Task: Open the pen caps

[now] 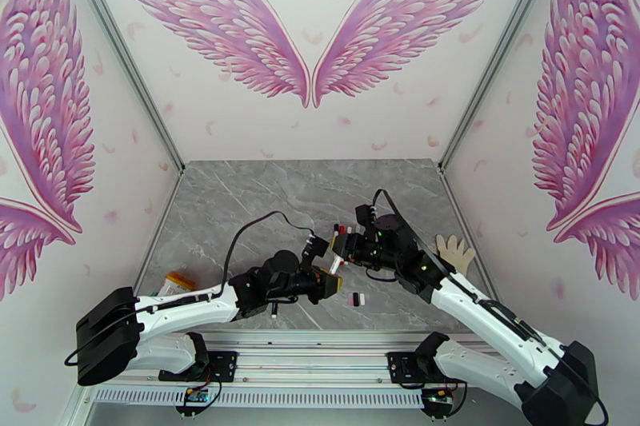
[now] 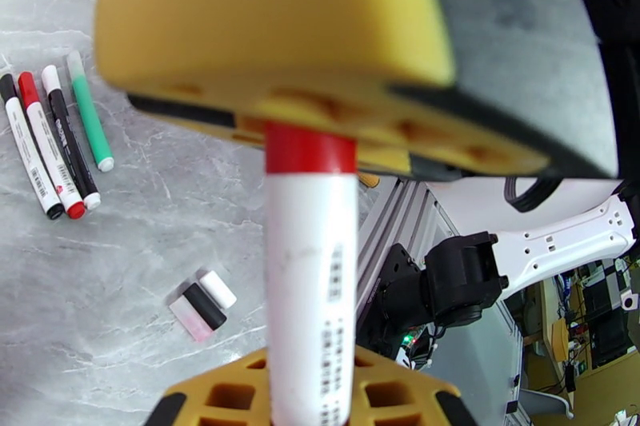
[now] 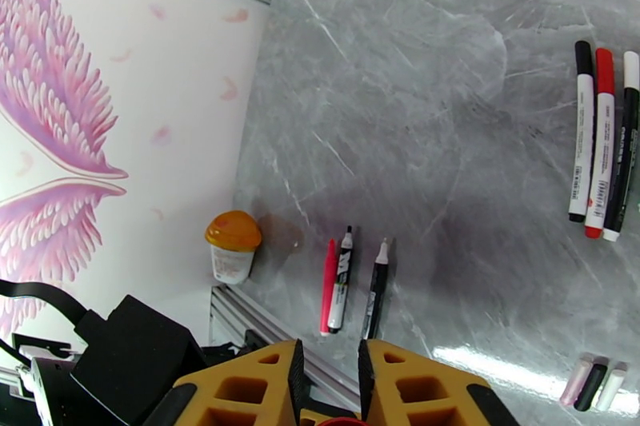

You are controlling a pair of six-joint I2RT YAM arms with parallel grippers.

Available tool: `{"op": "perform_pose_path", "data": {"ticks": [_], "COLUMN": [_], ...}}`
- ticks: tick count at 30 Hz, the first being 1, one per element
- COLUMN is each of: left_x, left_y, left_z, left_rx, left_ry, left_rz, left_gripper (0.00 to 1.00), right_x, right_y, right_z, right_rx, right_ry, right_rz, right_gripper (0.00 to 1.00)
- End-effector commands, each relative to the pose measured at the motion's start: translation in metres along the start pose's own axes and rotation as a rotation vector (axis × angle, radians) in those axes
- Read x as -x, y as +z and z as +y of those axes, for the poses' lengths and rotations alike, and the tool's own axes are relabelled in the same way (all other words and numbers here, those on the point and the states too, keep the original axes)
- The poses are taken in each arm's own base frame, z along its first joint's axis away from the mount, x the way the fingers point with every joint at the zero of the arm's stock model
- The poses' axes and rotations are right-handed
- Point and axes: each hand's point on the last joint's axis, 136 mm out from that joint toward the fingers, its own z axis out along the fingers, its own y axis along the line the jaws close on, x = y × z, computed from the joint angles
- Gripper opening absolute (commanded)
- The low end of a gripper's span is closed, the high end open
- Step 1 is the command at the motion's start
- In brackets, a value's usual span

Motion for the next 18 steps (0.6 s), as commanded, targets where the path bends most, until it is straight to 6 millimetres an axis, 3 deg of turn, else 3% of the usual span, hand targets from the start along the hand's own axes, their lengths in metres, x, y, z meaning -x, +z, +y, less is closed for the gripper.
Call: {"op": "perform_pose_path", "data": {"ticks": [1, 10, 18], "left_x": [0.008, -0.002, -0.006], "left_y": [-0.003, -0.009, -0.025], "left_z": [-0.011, -0.015, -0.034], "left_rx": [-0.011, -0.051, -0.2], "left_ry": [0.016, 0.001, -0.039], "left_rz": [-0.001, 0.033, 0.055], "left_gripper": [0.04, 0.02, 0.0], "right_x": [0.007, 0.016, 0.037], "right_y": [-0.006, -0.012, -0.029], "right_z": [0.019, 0.028, 0.059], "right_rx": [0.05, 0.071, 0.258], "right_ry": [-0.031, -0.068, -0.154], "right_rz": [-0.006, -0.009, -0.042], "right_gripper": [0.23, 0.11, 0.09]}}
